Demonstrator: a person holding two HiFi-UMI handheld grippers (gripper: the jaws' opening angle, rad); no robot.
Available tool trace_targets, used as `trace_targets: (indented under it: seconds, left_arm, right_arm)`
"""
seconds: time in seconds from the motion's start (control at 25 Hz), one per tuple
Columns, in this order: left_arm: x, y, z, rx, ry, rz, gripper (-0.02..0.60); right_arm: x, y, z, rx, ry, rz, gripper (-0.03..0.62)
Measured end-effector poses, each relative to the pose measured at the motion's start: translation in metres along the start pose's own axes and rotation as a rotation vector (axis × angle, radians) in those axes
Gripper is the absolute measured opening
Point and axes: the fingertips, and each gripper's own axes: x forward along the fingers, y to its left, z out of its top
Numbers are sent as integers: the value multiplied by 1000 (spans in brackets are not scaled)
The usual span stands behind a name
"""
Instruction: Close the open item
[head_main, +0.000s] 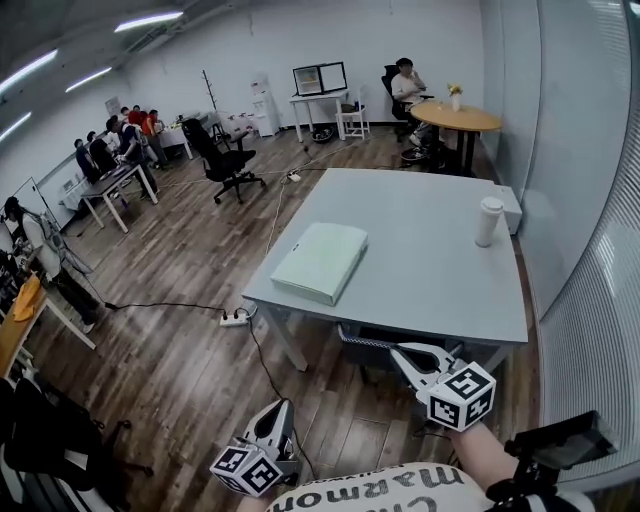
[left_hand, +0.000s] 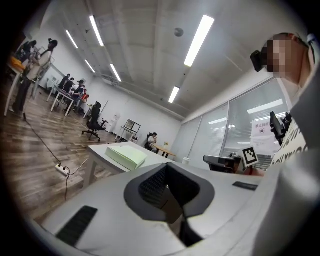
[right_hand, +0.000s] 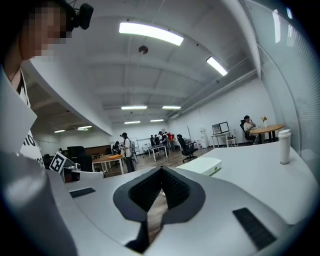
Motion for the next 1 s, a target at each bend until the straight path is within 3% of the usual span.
trace_targets:
  seconds: [0.48,1.0]
  left_arm:
    - [-87,22,23,18,-26,-44,-5]
    - [-117,25,30,8,-45,-98,-5]
  right_arm:
    - [-4,82,-4,-70,0,-77,-5]
    - [-10,125,-7,-89,22,-103,-4]
